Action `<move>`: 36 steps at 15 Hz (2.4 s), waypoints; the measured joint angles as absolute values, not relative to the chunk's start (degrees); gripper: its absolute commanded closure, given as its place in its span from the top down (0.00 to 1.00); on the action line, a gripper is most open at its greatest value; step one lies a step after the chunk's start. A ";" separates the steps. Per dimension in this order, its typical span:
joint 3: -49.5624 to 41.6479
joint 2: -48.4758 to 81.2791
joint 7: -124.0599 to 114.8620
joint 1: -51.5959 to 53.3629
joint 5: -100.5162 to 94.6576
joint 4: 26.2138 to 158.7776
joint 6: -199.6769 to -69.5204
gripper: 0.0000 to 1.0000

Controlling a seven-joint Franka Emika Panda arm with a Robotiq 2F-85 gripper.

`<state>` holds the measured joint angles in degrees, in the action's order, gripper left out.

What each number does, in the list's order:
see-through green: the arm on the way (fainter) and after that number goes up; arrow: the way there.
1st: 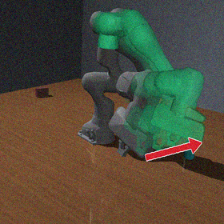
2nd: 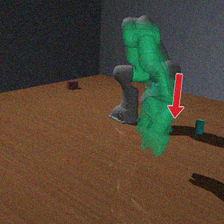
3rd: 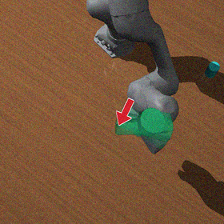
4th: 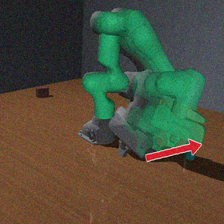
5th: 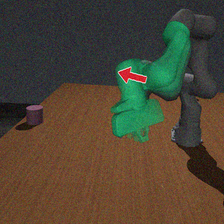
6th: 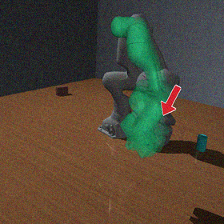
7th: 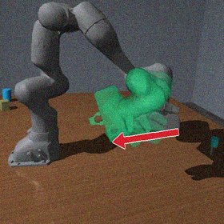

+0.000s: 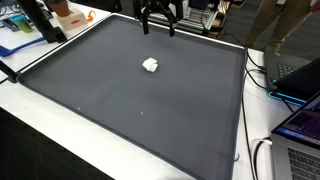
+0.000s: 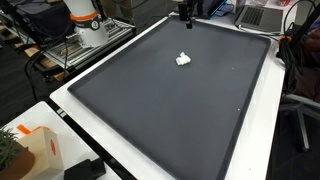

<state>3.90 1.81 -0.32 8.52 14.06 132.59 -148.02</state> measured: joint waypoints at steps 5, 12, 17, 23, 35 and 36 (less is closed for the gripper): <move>4.01 2.59 -1.41 8.21 13.88 126.88 -140.48 1.00; 3.94 8.07 -4.39 7.21 10.92 115.75 -128.28 1.00; 3.57 14.10 -7.57 6.80 8.34 106.78 -125.09 1.00; 3.50 16.01 -6.60 6.29 8.36 104.70 -123.56 1.00; 3.43 22.99 -2.64 4.62 8.31 95.80 -112.15 1.00; 3.43 23.19 -2.60 4.62 8.31 95.50 -112.15 1.00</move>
<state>3.43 23.19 -2.60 4.62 8.31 95.50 -112.15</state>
